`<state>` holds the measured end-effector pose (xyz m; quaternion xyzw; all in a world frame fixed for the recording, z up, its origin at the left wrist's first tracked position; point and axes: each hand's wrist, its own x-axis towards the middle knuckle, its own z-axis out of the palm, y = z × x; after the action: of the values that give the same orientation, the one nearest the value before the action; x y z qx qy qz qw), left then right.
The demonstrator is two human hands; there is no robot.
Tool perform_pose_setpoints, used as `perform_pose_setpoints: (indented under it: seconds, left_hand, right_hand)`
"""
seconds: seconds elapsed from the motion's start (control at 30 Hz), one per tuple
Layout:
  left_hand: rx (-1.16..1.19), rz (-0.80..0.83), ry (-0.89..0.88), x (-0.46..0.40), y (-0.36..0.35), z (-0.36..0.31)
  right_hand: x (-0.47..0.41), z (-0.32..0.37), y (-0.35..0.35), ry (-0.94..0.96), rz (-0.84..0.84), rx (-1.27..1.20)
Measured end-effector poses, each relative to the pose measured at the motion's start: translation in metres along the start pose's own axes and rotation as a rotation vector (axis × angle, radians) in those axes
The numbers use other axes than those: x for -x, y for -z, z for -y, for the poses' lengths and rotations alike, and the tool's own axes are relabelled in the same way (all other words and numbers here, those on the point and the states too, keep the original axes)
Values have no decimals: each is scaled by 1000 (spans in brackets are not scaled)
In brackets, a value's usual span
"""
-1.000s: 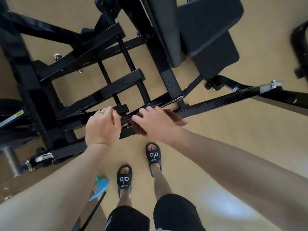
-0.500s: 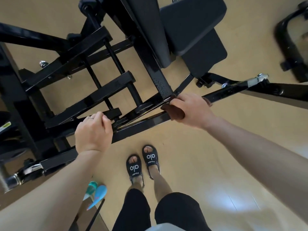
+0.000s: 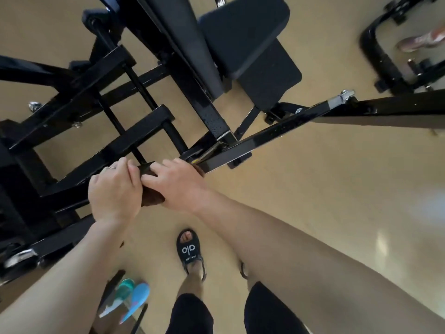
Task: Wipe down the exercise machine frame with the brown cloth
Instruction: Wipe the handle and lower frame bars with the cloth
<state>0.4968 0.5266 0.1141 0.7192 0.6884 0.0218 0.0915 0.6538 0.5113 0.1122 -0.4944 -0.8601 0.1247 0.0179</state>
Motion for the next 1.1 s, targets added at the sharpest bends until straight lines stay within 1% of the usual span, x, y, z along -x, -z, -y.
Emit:
perform_pose_setpoints:
  seconds: [0.1, 0.17, 0.23, 0.33, 0.43, 0.53, 0.6, 0.7, 0.8, 0.93, 1.03, 1.1]
  left_hand:
    - [-87, 45, -72, -5, 6, -23]
    - [-2, 46, -102, -11, 6, -56]
    - [81, 28, -108, -23, 2, -98]
    - [90, 57, -159, -34, -10, -154]
    - [51, 102, -155, -35, -27, -172]
    - [25, 60, -172, -32, -31, -174]
    - [47, 47, -178, -32, -30, -176]
    - [54, 54, -163, -32, -28, -177]
    - [81, 80, -131, -33, -27, -179]
    - [89, 45, -93, -33, -32, -178]
    - [105, 34, -66, -33, -36, -176]
    - [113, 23, -55, -33, -37, -174]
  right_hand:
    - [9, -24, 2, 28, -29, -83]
    - [26, -62, 12, 26, -34, -100]
    - [45, -107, 26, -20, -27, -112]
    - [72, -170, 42, -121, 22, -31]
    - [97, -225, 54, -214, 47, 14]
    - [112, -260, 62, -291, 81, 22]
    - [114, -260, 60, -312, 73, 44]
    - [109, -238, 54, -318, 22, 82]
    - [100, -211, 48, -246, -9, 70]
    - [87, -182, 34, -141, -18, 47]
    - [95, -209, 42, -50, 25, -40]
    - [108, -247, 55, -69, 83, -58]
